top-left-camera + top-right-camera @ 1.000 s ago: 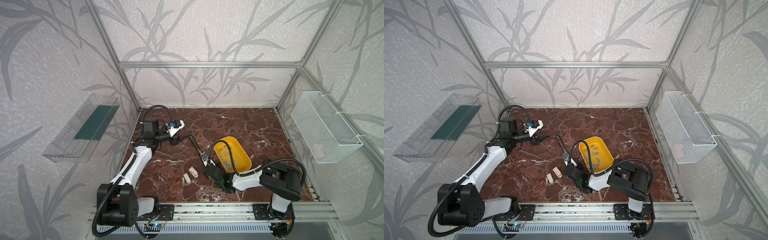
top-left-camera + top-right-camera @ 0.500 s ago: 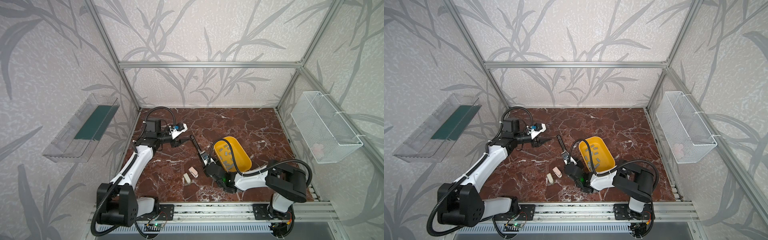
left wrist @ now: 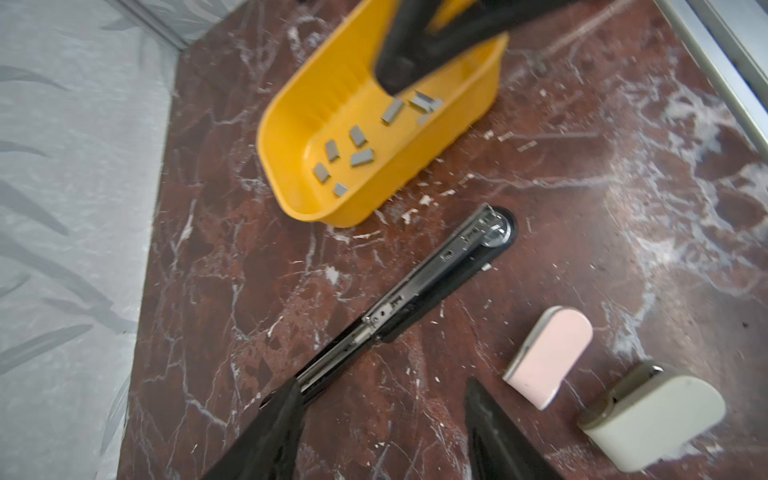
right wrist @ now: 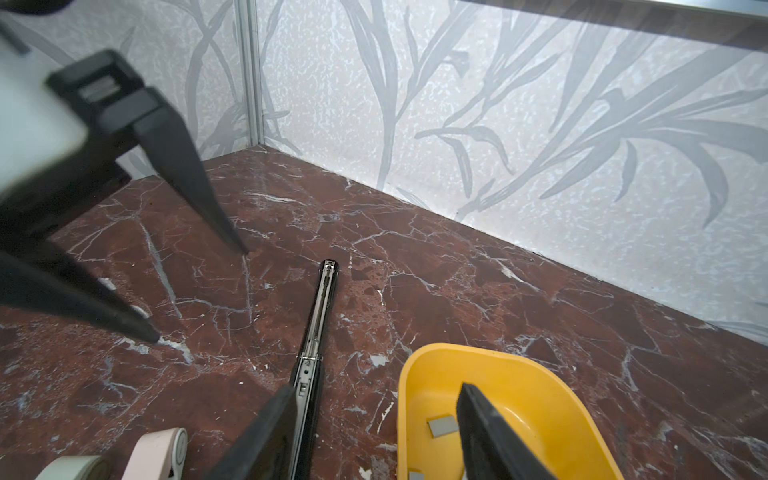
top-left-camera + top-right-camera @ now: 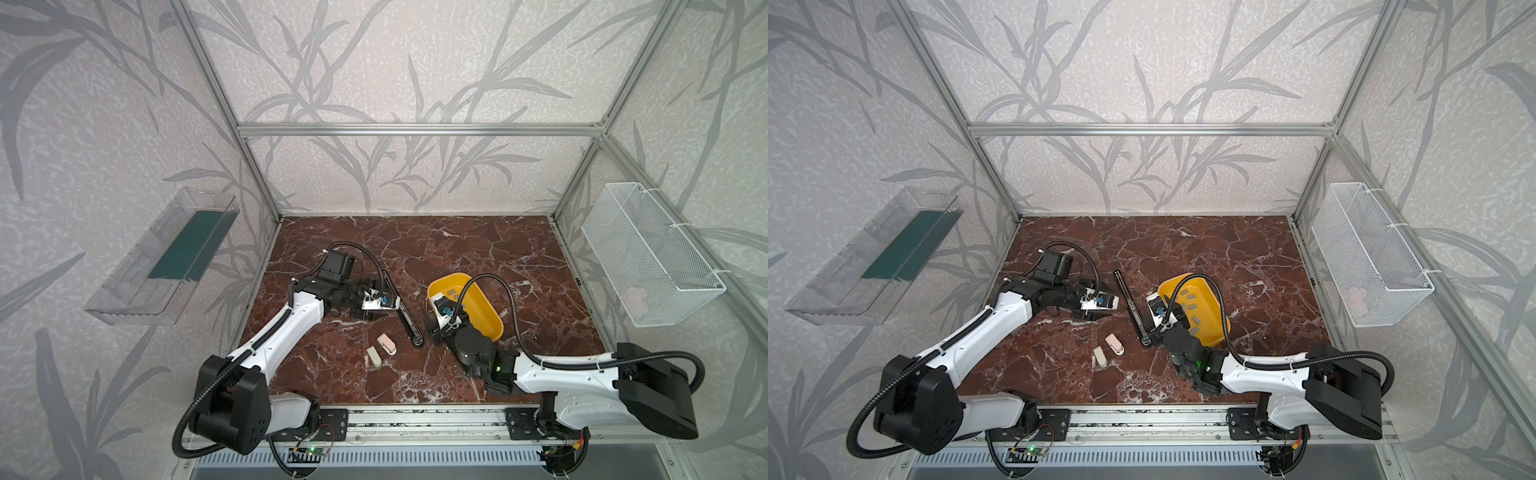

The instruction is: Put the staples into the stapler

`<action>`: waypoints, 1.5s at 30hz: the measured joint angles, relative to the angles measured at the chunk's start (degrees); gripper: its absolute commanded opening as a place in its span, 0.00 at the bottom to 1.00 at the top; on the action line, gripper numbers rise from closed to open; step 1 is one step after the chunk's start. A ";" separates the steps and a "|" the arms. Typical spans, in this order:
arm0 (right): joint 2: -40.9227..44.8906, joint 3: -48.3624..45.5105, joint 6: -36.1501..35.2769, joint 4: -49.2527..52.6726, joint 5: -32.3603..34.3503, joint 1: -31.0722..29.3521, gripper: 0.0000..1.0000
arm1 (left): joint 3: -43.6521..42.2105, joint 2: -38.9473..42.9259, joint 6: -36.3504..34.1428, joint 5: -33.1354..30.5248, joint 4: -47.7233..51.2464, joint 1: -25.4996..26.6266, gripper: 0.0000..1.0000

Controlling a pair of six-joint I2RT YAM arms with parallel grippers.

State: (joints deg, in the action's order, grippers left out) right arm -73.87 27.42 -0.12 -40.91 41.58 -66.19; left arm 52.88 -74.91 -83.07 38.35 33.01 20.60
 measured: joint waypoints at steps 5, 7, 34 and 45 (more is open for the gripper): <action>-0.02 -0.02 -1.05 -0.26 0.61 0.26 0.63 | -0.74 -0.70 -4.55 -7.02 4.02 6.34 0.59; -0.20 -0.02 -1.29 -0.46 0.94 0.26 0.63 | -0.72 -1.18 -5.09 -8.94 5.44 8.79 0.59; -0.50 -0.02 -1.64 -0.46 1.68 0.46 0.64 | -0.26 -13.70 -6.56 -26.47 8.48 22.12 0.48; -1.11 -0.02 -1.55 0.28 1.68 0.48 0.64 | -0.11 -15.21 -6.51 -27.80 8.52 23.08 0.42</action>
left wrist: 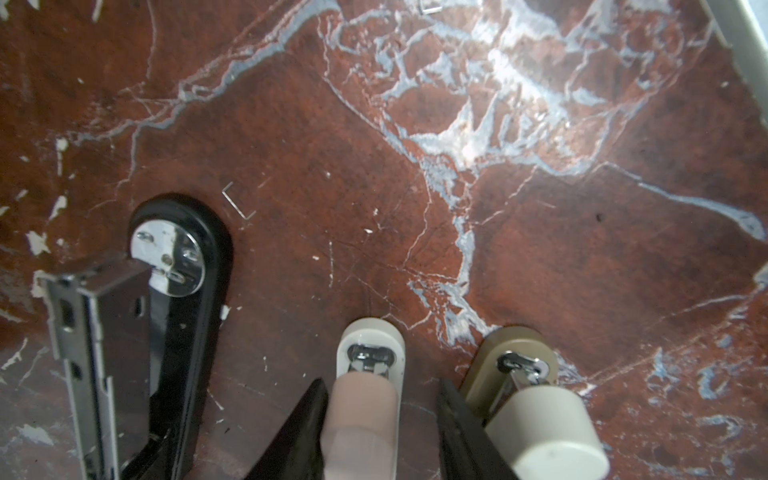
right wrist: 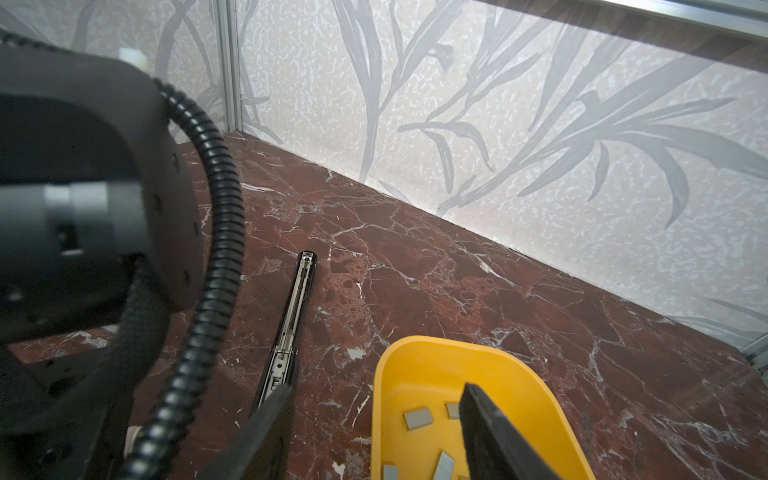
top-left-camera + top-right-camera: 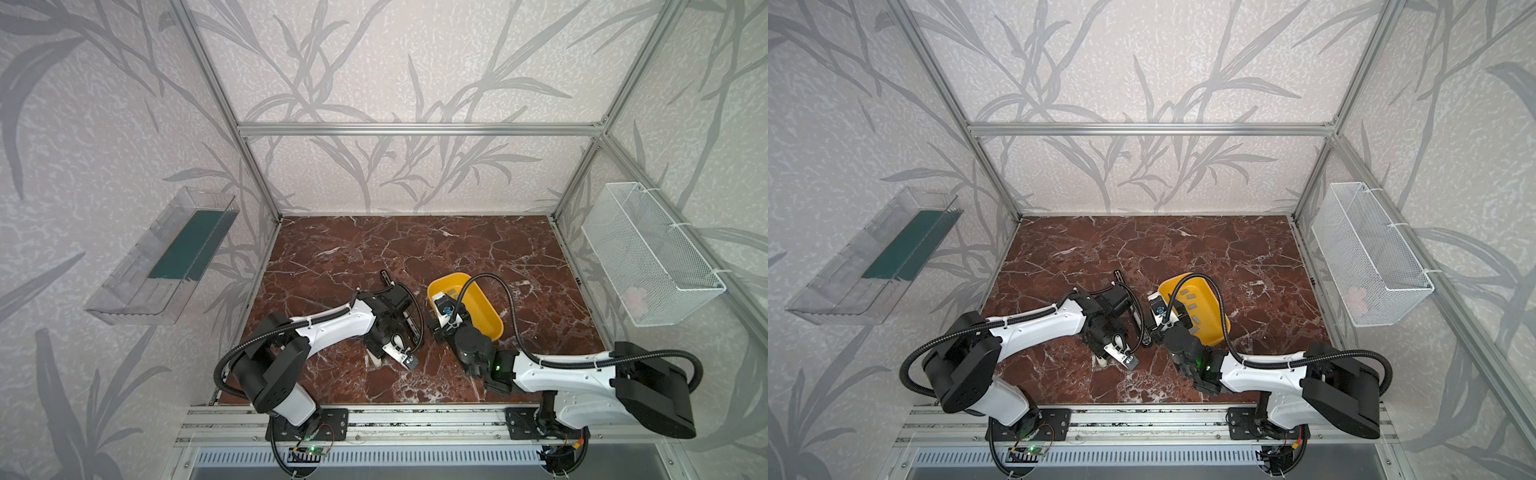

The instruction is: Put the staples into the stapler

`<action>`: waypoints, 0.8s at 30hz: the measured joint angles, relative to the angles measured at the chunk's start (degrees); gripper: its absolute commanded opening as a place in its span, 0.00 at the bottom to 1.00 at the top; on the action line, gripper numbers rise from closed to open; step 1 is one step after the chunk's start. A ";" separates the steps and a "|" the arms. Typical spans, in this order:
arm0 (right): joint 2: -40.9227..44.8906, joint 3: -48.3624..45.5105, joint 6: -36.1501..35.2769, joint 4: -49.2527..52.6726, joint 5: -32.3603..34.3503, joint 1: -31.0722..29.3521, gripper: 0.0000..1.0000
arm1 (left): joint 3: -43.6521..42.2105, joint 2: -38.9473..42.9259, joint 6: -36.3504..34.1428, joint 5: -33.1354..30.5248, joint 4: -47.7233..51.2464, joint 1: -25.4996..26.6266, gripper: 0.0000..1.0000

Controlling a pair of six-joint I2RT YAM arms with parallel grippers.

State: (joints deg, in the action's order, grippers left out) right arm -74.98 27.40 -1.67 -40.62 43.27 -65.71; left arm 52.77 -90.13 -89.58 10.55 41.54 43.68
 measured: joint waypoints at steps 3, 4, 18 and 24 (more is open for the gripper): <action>0.00 0.00 0.11 0.13 0.00 0.00 0.64 | 0.00 -0.68 0.02 -0.31 -0.07 0.24 0.40; 0.00 0.00 0.11 0.17 -0.02 0.00 0.64 | 0.00 -1.03 0.02 -0.55 -0.07 0.33 0.39; 0.00 0.00 0.15 0.22 0.00 0.00 0.64 | 1.27 -1.60 0.61 -1.05 0.42 0.52 0.00; 0.00 0.00 0.26 0.24 0.07 0.04 0.65 | 1.27 2.38 0.85 -0.04 -0.11 0.35 0.00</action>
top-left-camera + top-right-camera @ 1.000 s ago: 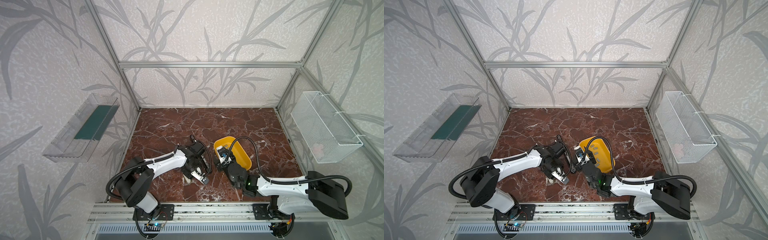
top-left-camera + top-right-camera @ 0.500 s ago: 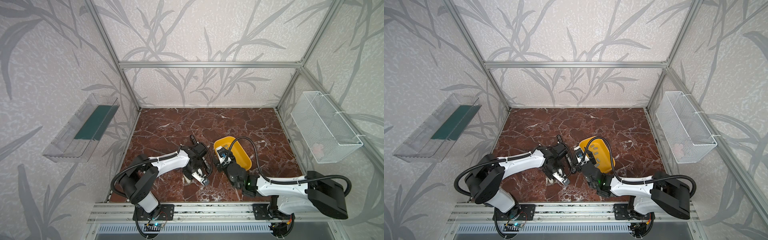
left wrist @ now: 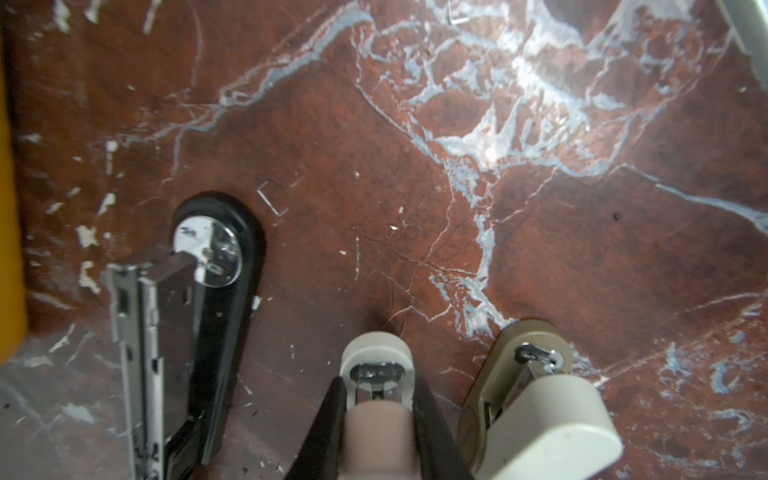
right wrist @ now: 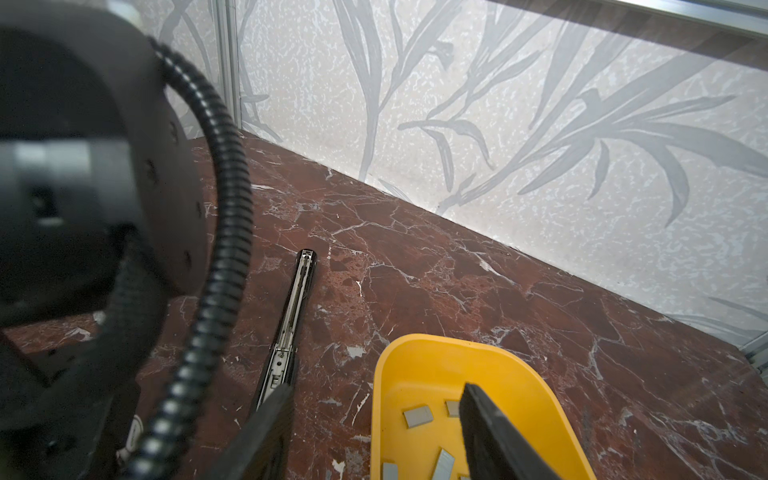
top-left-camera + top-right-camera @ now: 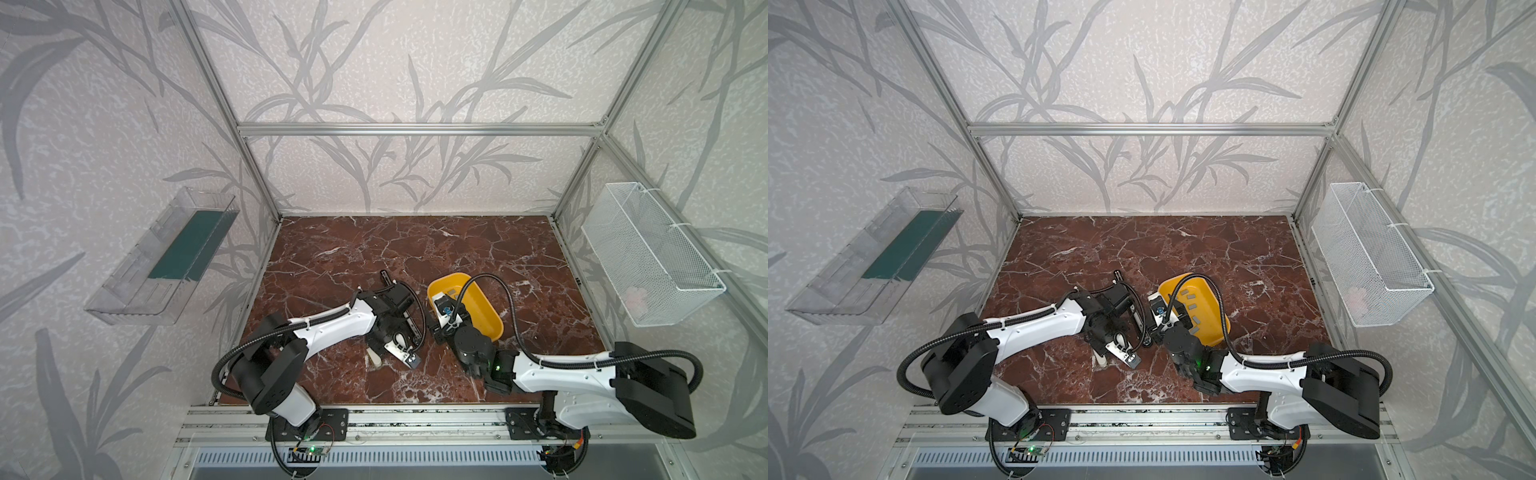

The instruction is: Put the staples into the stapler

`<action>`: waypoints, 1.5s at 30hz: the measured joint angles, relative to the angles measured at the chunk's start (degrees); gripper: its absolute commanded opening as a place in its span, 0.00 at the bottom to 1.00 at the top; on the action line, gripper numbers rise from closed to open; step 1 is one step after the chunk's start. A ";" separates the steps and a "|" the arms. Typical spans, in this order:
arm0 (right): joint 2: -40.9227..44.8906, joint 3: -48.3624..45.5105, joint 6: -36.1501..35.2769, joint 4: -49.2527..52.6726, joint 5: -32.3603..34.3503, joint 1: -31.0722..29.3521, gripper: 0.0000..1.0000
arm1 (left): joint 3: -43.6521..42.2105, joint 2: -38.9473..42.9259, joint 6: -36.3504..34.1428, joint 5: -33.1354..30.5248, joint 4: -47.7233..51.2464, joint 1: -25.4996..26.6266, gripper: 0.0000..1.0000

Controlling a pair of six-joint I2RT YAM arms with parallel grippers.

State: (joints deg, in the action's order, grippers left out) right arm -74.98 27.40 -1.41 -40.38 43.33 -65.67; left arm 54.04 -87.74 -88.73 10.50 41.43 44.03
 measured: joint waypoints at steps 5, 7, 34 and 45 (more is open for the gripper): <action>0.39 -0.02 1.81 0.20 0.13 0.04 0.66 | -0.22 6.21 0.81 2.99 -2.05 -1.95 0.00; 1.73 -0.28 3.19 1.01 -0.04 0.35 0.67 | -0.66 8.70 1.05 4.61 -3.43 -3.54 0.00; 9.01 -3.17 15.58 4.48 -23.45 8.79 0.50 | -0.72 13.53 21.94 14.34 -20.92 -12.33 0.00; 4.81 -2.89 16.72 1.36 -32.46 8.79 0.50 | -0.52 13.53 22.40 18.71 -20.76 -12.33 0.00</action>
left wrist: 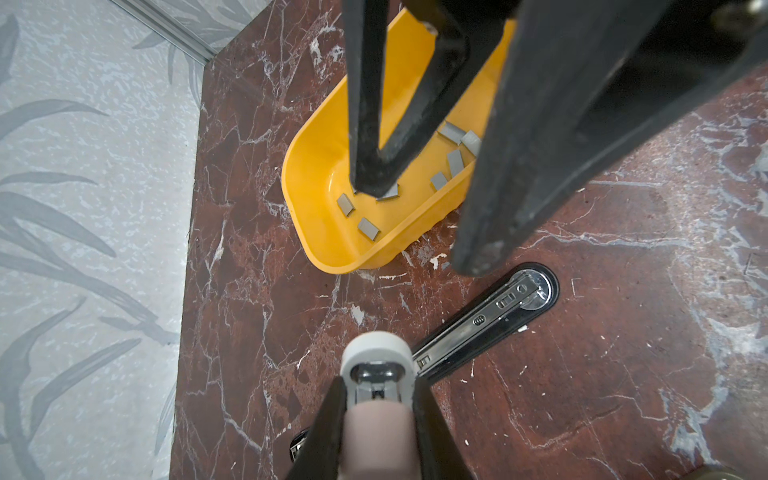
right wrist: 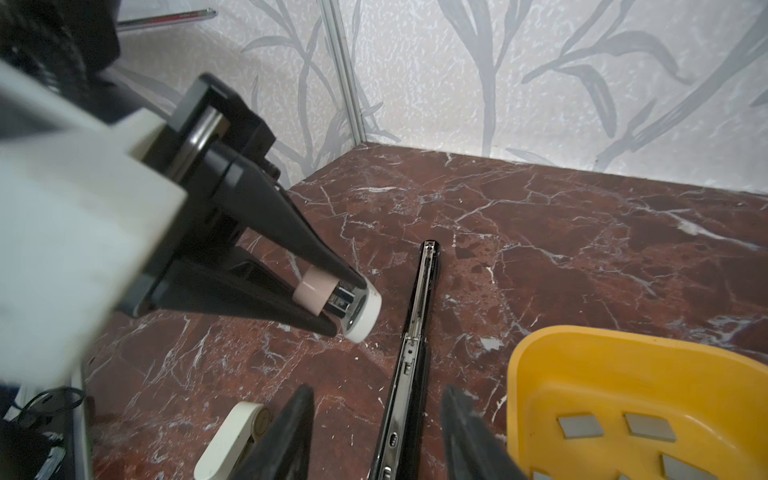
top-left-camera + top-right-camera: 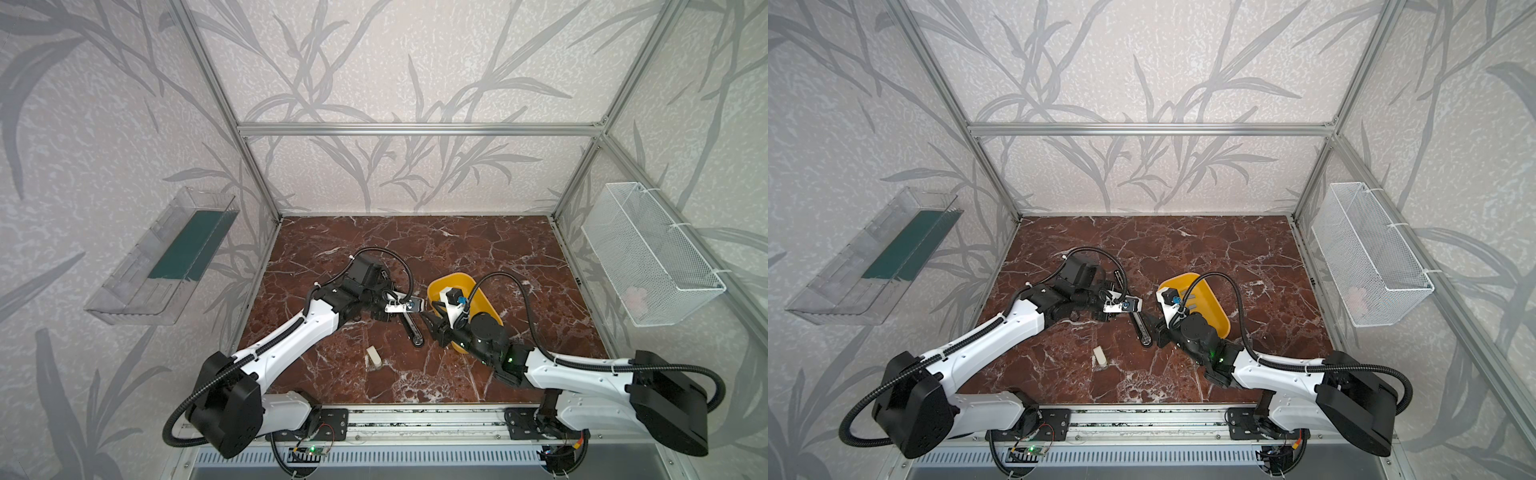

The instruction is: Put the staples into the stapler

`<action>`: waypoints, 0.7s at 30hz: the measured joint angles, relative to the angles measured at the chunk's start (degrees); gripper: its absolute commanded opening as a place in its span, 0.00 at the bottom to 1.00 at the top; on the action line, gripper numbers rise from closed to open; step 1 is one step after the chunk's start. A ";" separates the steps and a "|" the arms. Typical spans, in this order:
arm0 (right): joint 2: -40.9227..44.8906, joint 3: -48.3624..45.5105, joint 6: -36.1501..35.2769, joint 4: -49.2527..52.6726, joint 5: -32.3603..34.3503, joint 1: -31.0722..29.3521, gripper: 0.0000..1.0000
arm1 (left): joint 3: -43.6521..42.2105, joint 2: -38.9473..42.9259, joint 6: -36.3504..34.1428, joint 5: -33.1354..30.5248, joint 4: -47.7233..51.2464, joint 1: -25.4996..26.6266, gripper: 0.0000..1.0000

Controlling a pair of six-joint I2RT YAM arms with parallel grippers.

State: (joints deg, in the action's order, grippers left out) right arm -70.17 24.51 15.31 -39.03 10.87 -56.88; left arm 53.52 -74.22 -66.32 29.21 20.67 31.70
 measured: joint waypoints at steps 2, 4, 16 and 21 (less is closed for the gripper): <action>-0.61 0.33 0.26 0.13 -0.74 0.00 0.50 | 0.02 0.00 0.00 0.90 0.07 0.00 0.00; -0.98 0.83 0.50 0.31 -1.14 0.00 0.50 | 0.02 0.02 -0.02 1.79 0.09 0.13 0.00; -1.64 1.70 1.84 1.20 -0.92 0.28 0.50 | 0.02 0.76 -0.15 5.55 0.52 1.14 0.00; -2.03 1.79 2.54 2.05 -0.46 0.81 0.50 | 0.02 0.96 -0.96 6.73 0.87 1.22 0.00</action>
State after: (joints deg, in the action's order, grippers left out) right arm -72.20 26.30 17.85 -36.97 10.41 -56.07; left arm 53.54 -73.25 -67.29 35.94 21.54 32.93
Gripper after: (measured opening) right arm 0.500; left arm 0.225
